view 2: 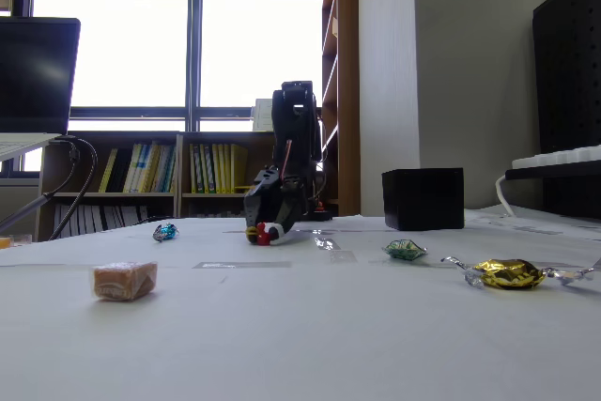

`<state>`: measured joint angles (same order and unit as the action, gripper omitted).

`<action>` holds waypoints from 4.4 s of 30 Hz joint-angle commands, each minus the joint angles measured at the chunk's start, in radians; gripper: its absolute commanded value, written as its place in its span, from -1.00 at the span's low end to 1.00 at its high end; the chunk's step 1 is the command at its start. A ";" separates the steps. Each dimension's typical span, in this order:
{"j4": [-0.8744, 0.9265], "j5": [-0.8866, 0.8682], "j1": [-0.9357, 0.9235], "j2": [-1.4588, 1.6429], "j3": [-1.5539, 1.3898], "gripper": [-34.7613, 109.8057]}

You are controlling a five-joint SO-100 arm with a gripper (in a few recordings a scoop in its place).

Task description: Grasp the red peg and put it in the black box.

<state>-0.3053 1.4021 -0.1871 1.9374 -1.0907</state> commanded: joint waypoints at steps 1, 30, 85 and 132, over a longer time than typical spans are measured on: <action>0.557 -0.103 0.040 -0.245 -0.268 -0.52; 1.917 -0.640 0.877 -0.359 -1.006 -0.52; 1.460 0.164 0.492 -1.005 -0.239 -0.52; 1.727 0.255 0.133 -2.160 1.150 -0.52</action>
<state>1.3269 1.6398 -0.0430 -0.1365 -0.0230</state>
